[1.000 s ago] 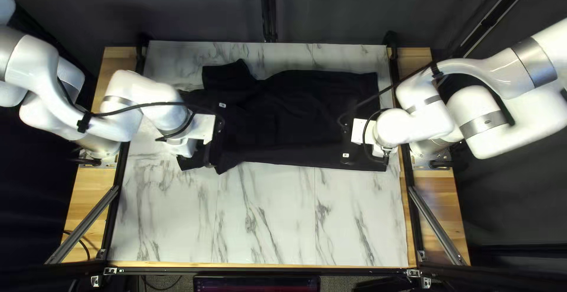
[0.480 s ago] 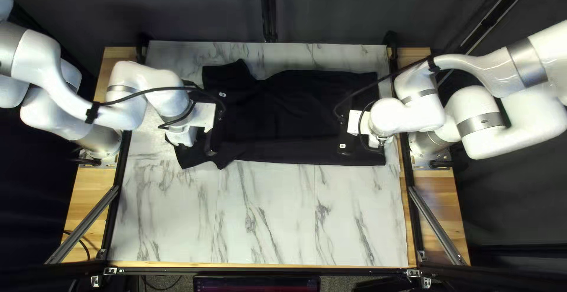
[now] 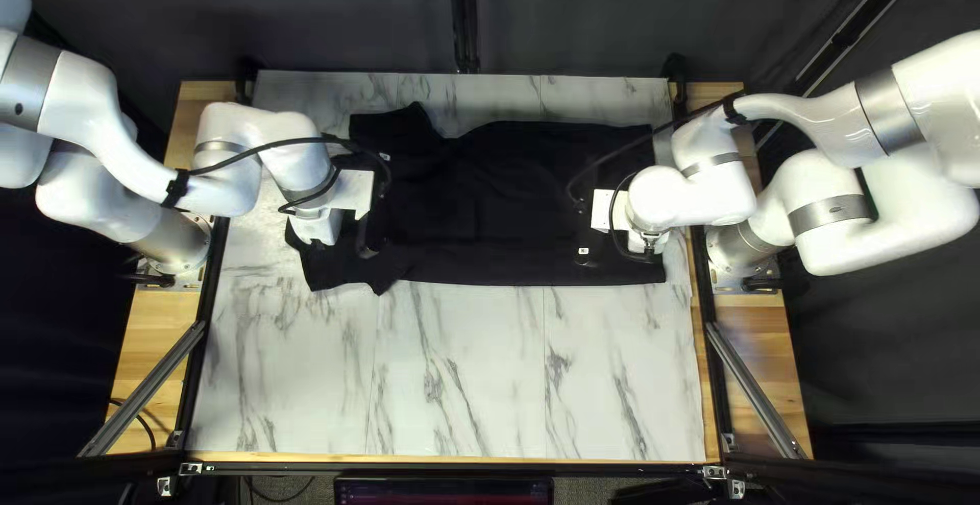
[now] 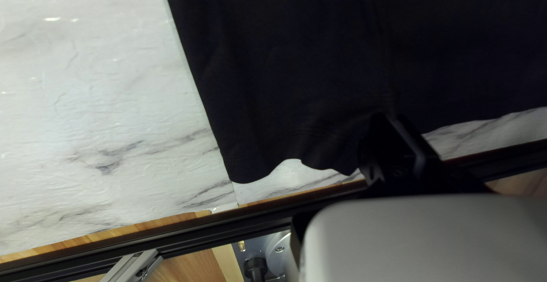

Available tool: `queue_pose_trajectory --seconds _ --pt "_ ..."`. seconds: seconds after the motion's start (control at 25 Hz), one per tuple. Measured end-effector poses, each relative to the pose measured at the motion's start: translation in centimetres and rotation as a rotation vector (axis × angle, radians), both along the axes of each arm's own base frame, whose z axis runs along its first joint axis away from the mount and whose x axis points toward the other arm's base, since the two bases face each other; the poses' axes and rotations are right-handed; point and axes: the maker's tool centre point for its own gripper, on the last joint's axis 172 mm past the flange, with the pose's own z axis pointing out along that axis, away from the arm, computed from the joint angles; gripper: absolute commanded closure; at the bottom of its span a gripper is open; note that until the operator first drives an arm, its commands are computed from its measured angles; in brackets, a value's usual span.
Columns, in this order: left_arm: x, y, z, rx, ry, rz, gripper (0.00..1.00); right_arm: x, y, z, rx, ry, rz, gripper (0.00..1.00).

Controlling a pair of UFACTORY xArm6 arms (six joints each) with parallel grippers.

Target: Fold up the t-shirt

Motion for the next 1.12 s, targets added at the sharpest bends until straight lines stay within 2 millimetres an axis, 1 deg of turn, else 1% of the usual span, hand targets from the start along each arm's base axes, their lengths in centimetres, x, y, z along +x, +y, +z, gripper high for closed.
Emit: queue_pose_trajectory --seconds 0.2,0.32,0.4,0.56,0.64,0.96,1.0,1.04,1.08,1.12 --pt "-0.2 0.1 0.0 -0.002 0.001 0.004 0.99 -1.3 -0.1 -0.4 0.005 0.003 -0.019 1.00" --pt "-0.1 0.1 0.3 -0.002 0.002 0.004 0.99 -1.7 -0.1 -0.3 0.006 0.004 -0.027 1.00" --pt "0.0 0.1 0.5 -0.001 0.002 0.003 0.99 -1.8 0.1 0.2 0.003 0.005 -0.030 1.00" --pt "0.2 0.1 0.9 0.002 0.002 -0.001 0.99 -1.7 0.9 1.9 -0.015 0.004 -0.034 1.00" --pt "0.3 0.1 0.9 0.003 0.002 -0.004 0.99 -1.6 1.0 2.2 -0.021 0.005 -0.038 1.00" --pt "0.3 0.4 0.6 -0.001 0.001 -0.007 1.00 -1.5 -0.6 0.7 -0.020 0.011 -0.041 1.00" --pt "0.3 0.5 0.6 -0.001 0.001 -0.007 1.00 -1.6 -0.8 0.6 -0.019 0.008 -0.040 0.69" --pt "0.3 0.5 0.6 -0.001 0.001 -0.008 1.00 -1.6 -1.0 0.4 -0.018 0.003 -0.039 0.11" --pt "0.3 0.5 0.6 -0.001 0.002 -0.008 1.00 -1.7 -1.2 0.3 -0.017 -0.001 -0.037 0.00" --pt "0.3 0.6 0.6 -0.001 0.001 -0.008 1.00 -1.7 -1.3 0.1 -0.017 -0.005 -0.035 0.00"
